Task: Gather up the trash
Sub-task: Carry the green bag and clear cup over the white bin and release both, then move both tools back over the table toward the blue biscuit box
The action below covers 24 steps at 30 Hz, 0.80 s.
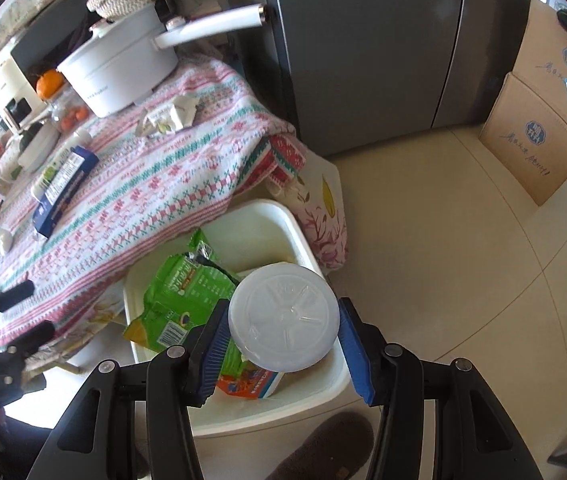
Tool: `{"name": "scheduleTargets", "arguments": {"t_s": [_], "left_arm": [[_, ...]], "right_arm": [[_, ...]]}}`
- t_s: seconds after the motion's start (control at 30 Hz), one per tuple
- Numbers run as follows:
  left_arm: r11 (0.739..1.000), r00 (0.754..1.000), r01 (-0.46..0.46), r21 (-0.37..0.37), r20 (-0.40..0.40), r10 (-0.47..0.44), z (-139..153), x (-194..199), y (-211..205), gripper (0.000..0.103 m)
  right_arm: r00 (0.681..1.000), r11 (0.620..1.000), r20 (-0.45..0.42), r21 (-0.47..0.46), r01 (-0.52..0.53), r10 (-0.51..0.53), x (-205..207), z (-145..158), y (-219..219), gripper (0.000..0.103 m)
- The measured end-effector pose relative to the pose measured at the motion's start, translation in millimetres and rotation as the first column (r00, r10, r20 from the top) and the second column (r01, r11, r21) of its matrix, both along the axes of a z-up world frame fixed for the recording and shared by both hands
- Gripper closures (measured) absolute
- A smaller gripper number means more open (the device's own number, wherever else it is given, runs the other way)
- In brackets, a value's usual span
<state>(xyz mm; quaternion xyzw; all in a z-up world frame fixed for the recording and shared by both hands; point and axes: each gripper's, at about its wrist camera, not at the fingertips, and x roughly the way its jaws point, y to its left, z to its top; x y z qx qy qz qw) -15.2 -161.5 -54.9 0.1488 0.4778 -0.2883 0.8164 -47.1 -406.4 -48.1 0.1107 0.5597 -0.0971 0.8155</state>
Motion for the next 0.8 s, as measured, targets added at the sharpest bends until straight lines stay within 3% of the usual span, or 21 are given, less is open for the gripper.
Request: {"name": "scheduleTargets", "arguments": {"t_s": [0.17,0.3,0.53,0.8], "left_arm": [[0.999,0.999,-0.04,-0.008,0.002,0.04,5.3,8.1,17.4,0.022],[0.997,0.997,-0.074,-0.027,-0.006,0.074,11.1,14.9,32.5,0.021],[0.985,0.987,-0.159,-0.061,-0.012,0.159,20.4,34.2,67.5,0.02],[0.953,0.959,-0.283,-0.108,-0.024,0.282,25.8,69.4,116.0,0.02]], "right_arm": [[1.0,1.0,-0.029,-0.005,0.007,-0.007,8.1,-3.6,3.2,0.048],[1.0,1.0,0.024,0.014,0.012,-0.012,9.0,10.4,7.7,0.03],[0.998,1.0,0.058,0.005,-0.003,0.003,16.9,24.8,22.3,0.026],[0.997,1.0,0.067,0.007,-0.025,0.024,39.6,31.4,44.6,0.02]]}}
